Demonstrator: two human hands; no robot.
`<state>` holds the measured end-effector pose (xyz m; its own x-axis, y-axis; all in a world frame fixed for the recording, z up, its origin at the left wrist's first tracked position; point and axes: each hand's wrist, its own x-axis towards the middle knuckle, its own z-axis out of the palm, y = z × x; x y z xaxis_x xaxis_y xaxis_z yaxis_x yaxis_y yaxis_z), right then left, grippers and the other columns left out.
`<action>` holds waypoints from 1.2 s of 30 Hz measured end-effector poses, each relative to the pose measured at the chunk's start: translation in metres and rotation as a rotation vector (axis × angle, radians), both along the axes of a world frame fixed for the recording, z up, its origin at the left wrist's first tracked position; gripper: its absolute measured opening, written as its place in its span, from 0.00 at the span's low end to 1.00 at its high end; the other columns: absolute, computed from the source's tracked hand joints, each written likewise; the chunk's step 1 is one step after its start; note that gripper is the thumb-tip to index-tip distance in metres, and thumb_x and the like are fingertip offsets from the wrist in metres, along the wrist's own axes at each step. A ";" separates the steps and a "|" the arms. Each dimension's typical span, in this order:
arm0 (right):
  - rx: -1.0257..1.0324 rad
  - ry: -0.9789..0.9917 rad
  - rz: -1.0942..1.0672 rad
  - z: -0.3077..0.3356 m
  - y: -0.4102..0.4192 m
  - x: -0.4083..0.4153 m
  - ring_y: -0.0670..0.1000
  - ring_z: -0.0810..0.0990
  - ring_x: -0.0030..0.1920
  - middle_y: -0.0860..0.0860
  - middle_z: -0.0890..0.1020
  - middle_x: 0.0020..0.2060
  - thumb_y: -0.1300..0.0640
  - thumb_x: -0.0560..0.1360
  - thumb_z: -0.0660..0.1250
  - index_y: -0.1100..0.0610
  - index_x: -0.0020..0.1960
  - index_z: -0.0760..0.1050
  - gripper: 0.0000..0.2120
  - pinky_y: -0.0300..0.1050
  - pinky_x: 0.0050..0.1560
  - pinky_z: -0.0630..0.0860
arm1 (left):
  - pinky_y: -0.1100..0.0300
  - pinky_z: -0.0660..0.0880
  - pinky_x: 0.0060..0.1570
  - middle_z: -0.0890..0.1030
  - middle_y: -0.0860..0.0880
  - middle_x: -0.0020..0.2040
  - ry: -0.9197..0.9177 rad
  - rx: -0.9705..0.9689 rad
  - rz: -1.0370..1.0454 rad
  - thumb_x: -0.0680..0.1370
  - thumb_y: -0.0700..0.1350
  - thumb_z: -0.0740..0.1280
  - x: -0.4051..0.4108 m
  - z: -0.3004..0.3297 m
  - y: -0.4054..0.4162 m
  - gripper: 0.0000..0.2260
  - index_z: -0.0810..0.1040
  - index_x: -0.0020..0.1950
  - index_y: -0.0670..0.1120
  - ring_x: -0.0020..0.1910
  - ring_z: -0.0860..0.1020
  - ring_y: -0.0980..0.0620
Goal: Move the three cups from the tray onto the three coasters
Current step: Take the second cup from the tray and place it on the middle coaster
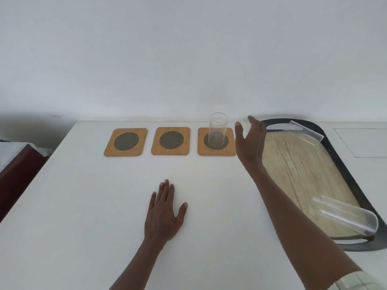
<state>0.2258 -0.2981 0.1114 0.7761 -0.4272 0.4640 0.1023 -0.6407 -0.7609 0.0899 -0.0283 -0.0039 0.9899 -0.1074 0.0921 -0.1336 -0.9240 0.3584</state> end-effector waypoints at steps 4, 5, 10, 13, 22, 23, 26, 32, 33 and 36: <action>-0.089 0.043 -0.012 -0.018 -0.018 -0.049 0.58 0.79 0.54 0.57 0.83 0.49 0.60 0.76 0.67 0.61 0.51 0.81 0.07 0.38 0.56 0.65 | 0.53 0.46 0.78 0.49 0.50 0.81 0.002 0.002 -0.017 0.80 0.62 0.50 -0.001 0.001 0.002 0.33 0.55 0.80 0.45 0.79 0.44 0.56; -0.109 0.063 -0.011 -0.023 -0.021 -0.062 0.58 0.80 0.52 0.56 0.84 0.47 0.62 0.76 0.68 0.61 0.49 0.82 0.05 0.37 0.54 0.65 | 0.53 0.46 0.78 0.49 0.50 0.81 0.001 0.004 -0.020 0.80 0.62 0.49 -0.001 0.001 0.001 0.33 0.55 0.80 0.44 0.79 0.45 0.55; -0.174 0.152 -0.002 -0.038 -0.027 -0.119 0.51 0.80 0.47 0.55 0.85 0.45 0.63 0.75 0.70 0.61 0.47 0.83 0.03 0.39 0.51 0.69 | 0.53 0.44 0.78 0.47 0.50 0.81 0.026 0.024 -0.039 0.79 0.63 0.44 0.000 0.001 0.002 0.35 0.53 0.80 0.44 0.79 0.43 0.56; -0.187 0.182 -0.006 -0.039 -0.036 -0.143 0.51 0.80 0.46 0.54 0.85 0.45 0.63 0.75 0.71 0.61 0.48 0.83 0.03 0.41 0.50 0.73 | 0.52 0.44 0.78 0.49 0.48 0.81 0.033 0.030 -0.051 0.78 0.62 0.43 0.001 0.001 0.001 0.35 0.53 0.80 0.42 0.79 0.45 0.54; -0.140 0.232 -0.114 -0.031 -0.098 -0.195 0.54 0.79 0.48 0.54 0.83 0.46 0.64 0.74 0.69 0.60 0.48 0.82 0.04 0.38 0.50 0.69 | 0.50 0.46 0.78 0.50 0.44 0.81 0.086 -0.075 -0.103 0.84 0.47 0.55 -0.001 0.004 -0.039 0.27 0.52 0.79 0.38 0.80 0.47 0.49; -0.142 0.234 -0.132 -0.029 -0.106 -0.199 0.54 0.79 0.48 0.54 0.83 0.46 0.64 0.74 0.69 0.60 0.48 0.82 0.04 0.39 0.50 0.69 | 0.50 0.46 0.78 0.50 0.44 0.81 0.085 -0.085 -0.122 0.84 0.47 0.55 -0.002 0.005 -0.048 0.27 0.52 0.79 0.38 0.80 0.47 0.49; -0.155 0.242 -0.192 -0.025 -0.129 -0.212 0.54 0.79 0.50 0.54 0.83 0.48 0.64 0.75 0.69 0.61 0.50 0.83 0.05 0.40 0.50 0.69 | 0.51 0.45 0.78 0.50 0.44 0.81 0.075 -0.101 -0.188 0.84 0.47 0.55 -0.008 0.006 -0.076 0.27 0.51 0.79 0.38 0.80 0.47 0.49; -0.251 0.340 -0.231 -0.025 -0.168 -0.230 0.60 0.77 0.59 0.56 0.82 0.57 0.62 0.70 0.73 0.59 0.59 0.81 0.17 0.50 0.58 0.74 | 0.51 0.44 0.77 0.49 0.45 0.81 0.053 -0.052 -0.275 0.80 0.60 0.45 -0.016 0.001 -0.112 0.34 0.52 0.79 0.39 0.80 0.46 0.51; -0.274 0.383 -0.227 -0.025 -0.175 -0.233 0.61 0.75 0.62 0.56 0.80 0.59 0.61 0.69 0.73 0.59 0.62 0.79 0.21 0.54 0.61 0.74 | 0.52 0.43 0.77 0.49 0.46 0.81 0.045 -0.043 -0.280 0.78 0.62 0.43 -0.018 -0.001 -0.115 0.36 0.52 0.79 0.39 0.80 0.46 0.51; -0.296 0.545 -0.205 -0.026 -0.193 -0.242 0.60 0.68 0.70 0.55 0.74 0.68 0.57 0.69 0.74 0.56 0.70 0.73 0.30 0.58 0.66 0.70 | 0.52 0.44 0.78 0.49 0.47 0.81 0.021 -0.039 -0.272 0.78 0.63 0.42 -0.019 -0.005 -0.118 0.37 0.53 0.79 0.40 0.80 0.46 0.52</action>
